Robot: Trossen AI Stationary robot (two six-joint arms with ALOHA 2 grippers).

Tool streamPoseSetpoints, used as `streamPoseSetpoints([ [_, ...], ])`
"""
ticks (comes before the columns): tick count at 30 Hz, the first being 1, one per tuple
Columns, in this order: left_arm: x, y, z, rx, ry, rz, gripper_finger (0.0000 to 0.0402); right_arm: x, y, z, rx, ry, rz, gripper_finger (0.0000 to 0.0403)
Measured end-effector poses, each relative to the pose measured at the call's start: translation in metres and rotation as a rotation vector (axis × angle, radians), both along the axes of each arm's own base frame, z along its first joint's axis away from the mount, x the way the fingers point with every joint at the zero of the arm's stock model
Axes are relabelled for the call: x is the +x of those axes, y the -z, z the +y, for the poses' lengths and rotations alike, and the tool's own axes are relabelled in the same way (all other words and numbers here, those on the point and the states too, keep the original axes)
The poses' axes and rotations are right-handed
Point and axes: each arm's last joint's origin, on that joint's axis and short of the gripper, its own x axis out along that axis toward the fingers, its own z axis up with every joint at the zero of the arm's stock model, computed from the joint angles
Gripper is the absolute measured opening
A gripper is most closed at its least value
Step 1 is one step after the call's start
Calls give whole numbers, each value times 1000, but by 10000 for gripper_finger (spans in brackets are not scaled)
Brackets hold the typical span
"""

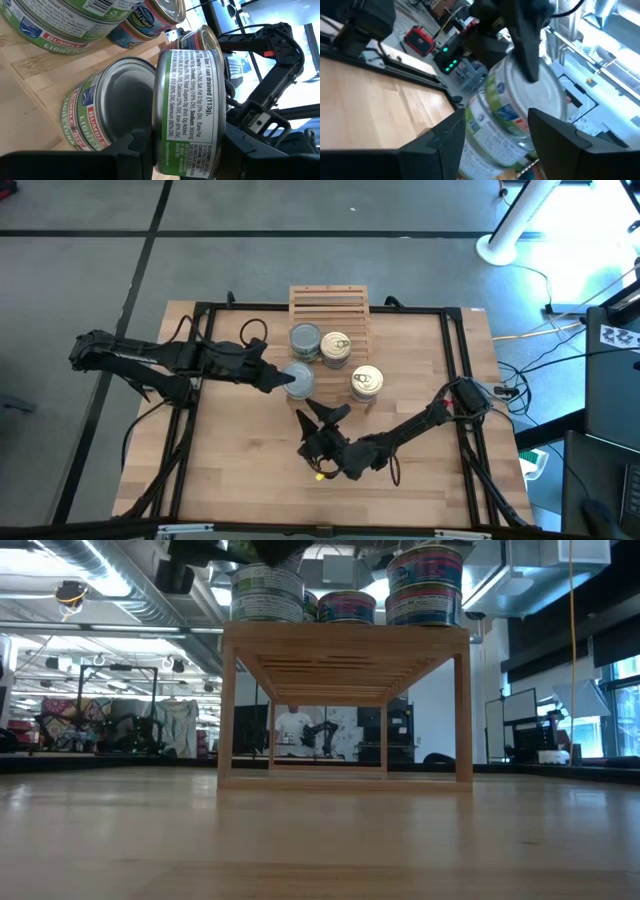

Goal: Stack canned seafood by type on shelf
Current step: Stack the green tuna can on top of the green tuna can on the shelf

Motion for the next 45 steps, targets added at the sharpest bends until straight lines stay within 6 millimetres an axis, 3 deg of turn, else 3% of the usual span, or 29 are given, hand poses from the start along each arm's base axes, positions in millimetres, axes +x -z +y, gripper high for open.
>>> streamPoseSetpoints([
  [8, 0, 0, 0, -52, -21, -3, 149, -1, -10, -5, 23, 0, -81, 216],
  [17, 0, 1, 0, -47, -17, 2, 164, 9, -12, -30, 33, 54, -113, 216],
  [45, 0, 1, 0, 77, 42, 21, 165, 9, -12, -28, 28, 29, -117, 216],
])
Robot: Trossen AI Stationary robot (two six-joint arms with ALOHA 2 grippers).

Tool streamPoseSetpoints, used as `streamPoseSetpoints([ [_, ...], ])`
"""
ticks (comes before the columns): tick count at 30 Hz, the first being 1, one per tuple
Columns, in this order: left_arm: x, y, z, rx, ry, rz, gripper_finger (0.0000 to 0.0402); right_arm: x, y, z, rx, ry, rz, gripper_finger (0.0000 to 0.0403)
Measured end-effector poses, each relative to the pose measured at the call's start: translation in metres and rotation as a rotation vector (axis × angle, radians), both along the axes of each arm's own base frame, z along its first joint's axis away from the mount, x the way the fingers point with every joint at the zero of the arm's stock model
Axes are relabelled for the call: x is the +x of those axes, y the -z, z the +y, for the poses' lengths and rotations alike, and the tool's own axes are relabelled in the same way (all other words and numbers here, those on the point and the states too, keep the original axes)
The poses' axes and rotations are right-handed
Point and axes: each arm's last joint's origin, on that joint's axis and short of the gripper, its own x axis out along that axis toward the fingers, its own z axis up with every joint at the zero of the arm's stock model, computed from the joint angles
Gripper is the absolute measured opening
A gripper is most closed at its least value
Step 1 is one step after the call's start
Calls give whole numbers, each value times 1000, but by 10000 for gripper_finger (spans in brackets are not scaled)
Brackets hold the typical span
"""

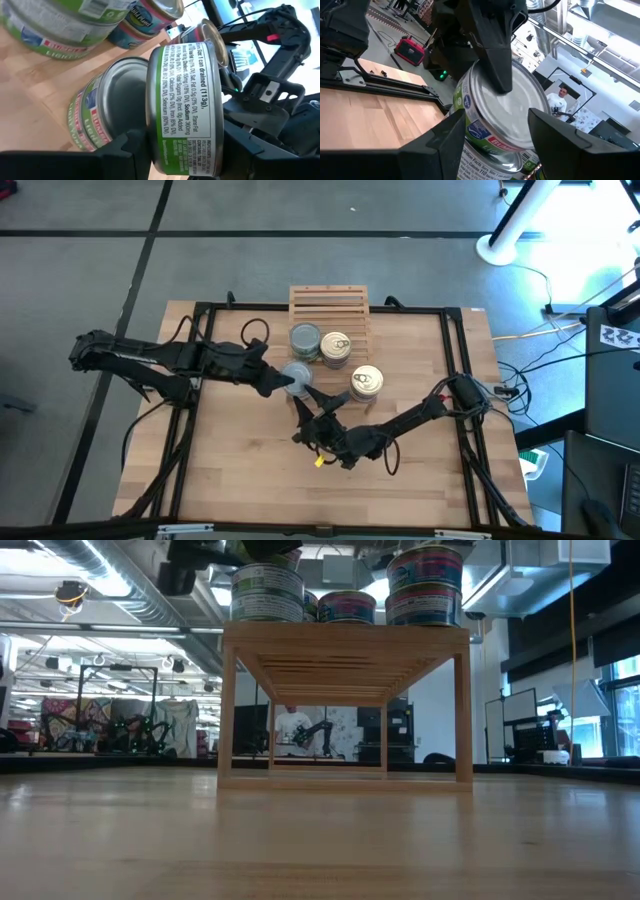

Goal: Stack canned seafood by type on shelf
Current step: Stack the green tuna can on top of the green tuna can on the shelf

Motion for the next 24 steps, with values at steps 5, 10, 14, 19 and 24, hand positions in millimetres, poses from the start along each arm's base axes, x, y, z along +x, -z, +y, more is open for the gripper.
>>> streamPoseSetpoints([
  [5, -2, 4, 0, -43, -28, 41, 188, 0, 0, 0, 0, 0, 0, 216],
  [10, -3, 4, 0, -43, -31, 48, 220, 0, 0, 0, 0, 0, 0, 216],
  [14, -2, 4, 1, -35, -29, 45, 233, 0, 0, 0, 0, 0, 0, 216],
  [19, -2, 4, 9, -50, -65, 41, 235, 0, 0, 0, 0, 0, 0, 216],
  [24, -4, 2, 15, -68, -101, 30, 235, 0, 0, 0, -6, -16, -3, 216],
])
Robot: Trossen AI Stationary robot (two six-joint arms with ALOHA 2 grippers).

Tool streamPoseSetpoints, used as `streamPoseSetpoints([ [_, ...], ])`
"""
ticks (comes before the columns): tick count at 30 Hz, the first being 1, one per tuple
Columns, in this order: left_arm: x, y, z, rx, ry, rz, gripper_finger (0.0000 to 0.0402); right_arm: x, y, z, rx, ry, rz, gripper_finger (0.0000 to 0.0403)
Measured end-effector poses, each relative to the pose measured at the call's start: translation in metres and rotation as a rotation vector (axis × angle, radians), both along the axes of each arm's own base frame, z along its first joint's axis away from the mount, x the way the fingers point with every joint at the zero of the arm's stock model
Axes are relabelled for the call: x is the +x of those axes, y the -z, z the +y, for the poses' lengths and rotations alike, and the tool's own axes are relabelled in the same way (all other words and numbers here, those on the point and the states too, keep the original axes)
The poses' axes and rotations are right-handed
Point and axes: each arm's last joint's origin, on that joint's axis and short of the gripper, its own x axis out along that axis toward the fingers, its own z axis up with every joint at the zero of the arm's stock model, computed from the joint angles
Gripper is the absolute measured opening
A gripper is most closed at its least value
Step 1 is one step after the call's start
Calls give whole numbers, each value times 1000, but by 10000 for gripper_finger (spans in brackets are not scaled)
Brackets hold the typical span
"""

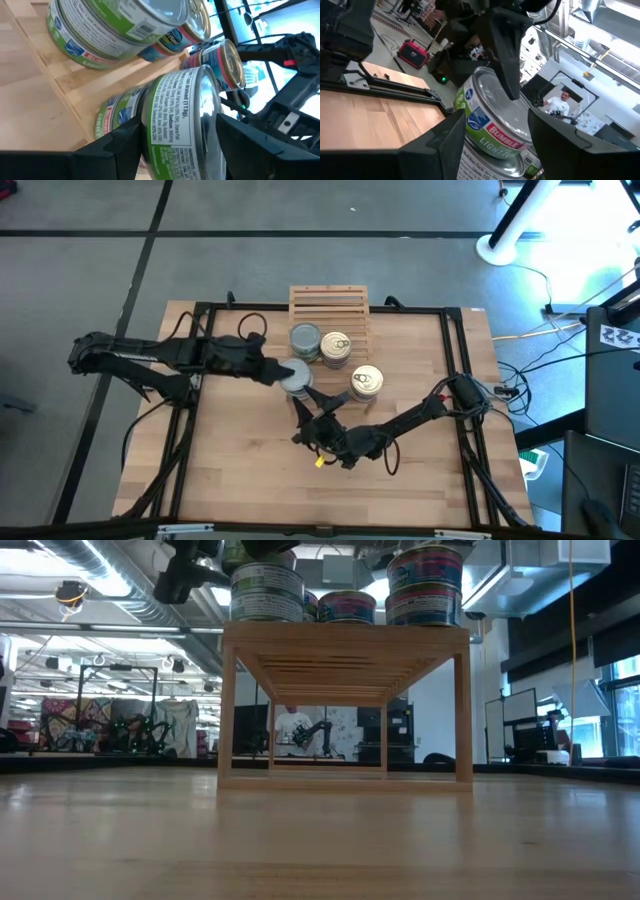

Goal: Stack canned seafood by type on shelf
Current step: Stack the green tuna can on top of the green tuna can on the shelf

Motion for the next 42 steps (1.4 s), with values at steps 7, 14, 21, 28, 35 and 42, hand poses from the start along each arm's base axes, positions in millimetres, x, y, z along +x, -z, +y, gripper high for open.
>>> streamPoseSetpoints([
  [7, -1, -1, 0, -1, 8, -7, 235, 1, -2, 1, -11, -40, -14, 216],
  [14, -1, -1, 0, -21, 22, -10, 235, 8, -20, -1, -12, -74, -63, 216],
  [21, -1, -1, 0, -39, 13, -14, 235, 16, -18, -5, -30, -125, -26, 216],
  [28, -1, -2, 0, -40, 12, -20, 235, 20, -15, -14, -17, -117, -15, 216],
  [35, 0, -2, -1, -41, 14, -20, 235, 23, -13, -23, -20, -88, 9, 216],
  [42, -1, -2, -1, -41, 14, -19, 235, 22, -12, -24, 7, -5, 16, 216],
])
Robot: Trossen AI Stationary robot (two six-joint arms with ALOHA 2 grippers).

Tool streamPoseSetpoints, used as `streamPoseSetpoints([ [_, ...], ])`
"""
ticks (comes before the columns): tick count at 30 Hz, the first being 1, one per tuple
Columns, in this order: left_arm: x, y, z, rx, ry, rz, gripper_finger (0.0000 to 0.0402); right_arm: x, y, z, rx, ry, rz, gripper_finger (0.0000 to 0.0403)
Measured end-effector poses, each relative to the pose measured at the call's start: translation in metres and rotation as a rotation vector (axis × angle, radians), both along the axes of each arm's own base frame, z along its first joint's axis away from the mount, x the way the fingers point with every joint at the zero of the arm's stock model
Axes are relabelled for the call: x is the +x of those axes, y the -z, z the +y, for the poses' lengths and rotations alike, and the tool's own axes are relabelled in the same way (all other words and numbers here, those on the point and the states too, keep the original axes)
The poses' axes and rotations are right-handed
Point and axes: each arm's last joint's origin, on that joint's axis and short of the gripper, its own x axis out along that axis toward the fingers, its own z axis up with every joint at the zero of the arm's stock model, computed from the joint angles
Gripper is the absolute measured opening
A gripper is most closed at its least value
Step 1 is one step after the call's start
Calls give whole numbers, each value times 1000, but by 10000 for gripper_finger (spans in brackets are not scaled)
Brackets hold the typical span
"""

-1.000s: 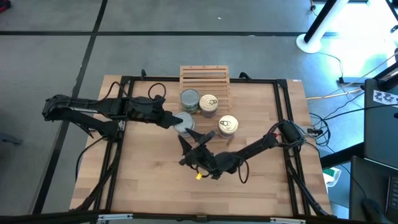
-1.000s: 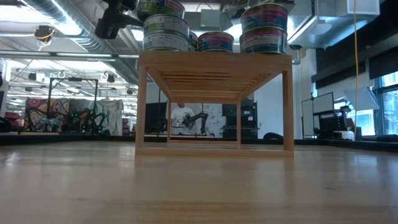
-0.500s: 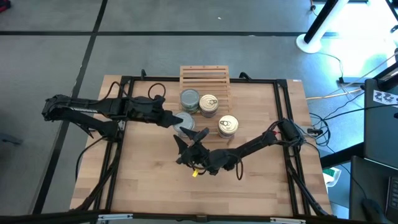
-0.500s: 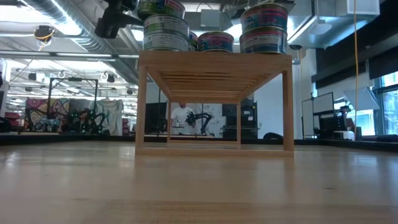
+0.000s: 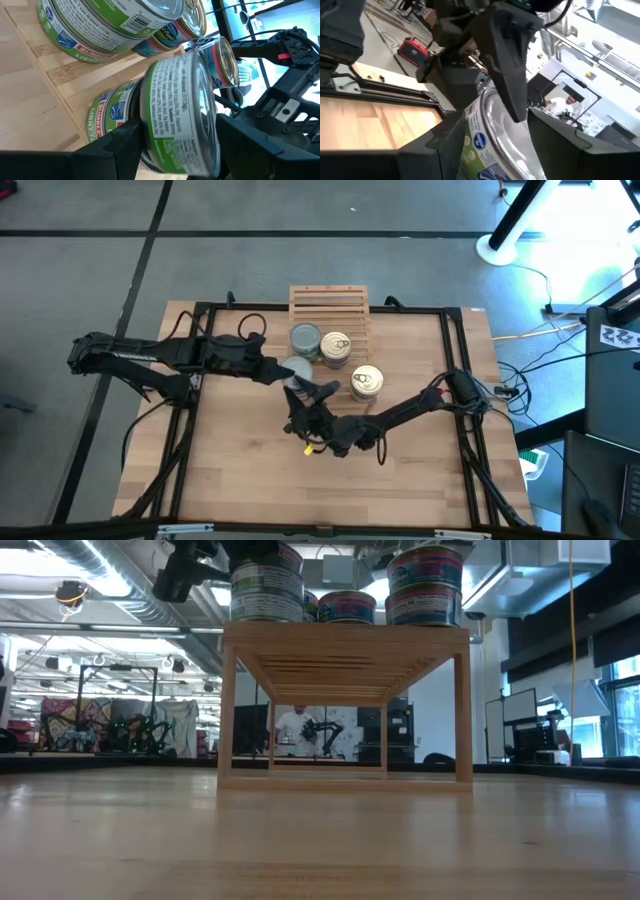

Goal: Stack canned seafood by type on shelf
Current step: Stack the green tuna can on top of the green tuna can on the shelf

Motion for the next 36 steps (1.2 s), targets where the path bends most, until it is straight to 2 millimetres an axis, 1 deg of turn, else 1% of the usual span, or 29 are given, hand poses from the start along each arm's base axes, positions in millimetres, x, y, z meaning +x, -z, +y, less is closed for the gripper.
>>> streamPoseSetpoints([
  [12, -12, -8, -1, -9, 33, -32, 235, 0, 0, 0, 2, 6, -1, 216],
  [20, -19, -2, -1, -26, 48, 58, 235, 0, 0, 0, 2, 5, 0, 216],
  [28, -19, -2, -2, -30, 58, 61, 235, 0, 0, 1, -10, 6, 13, 216],
  [36, -17, -4, -2, -31, 62, 30, 235, -5, -2, 13, -16, -22, 4, 216],
])
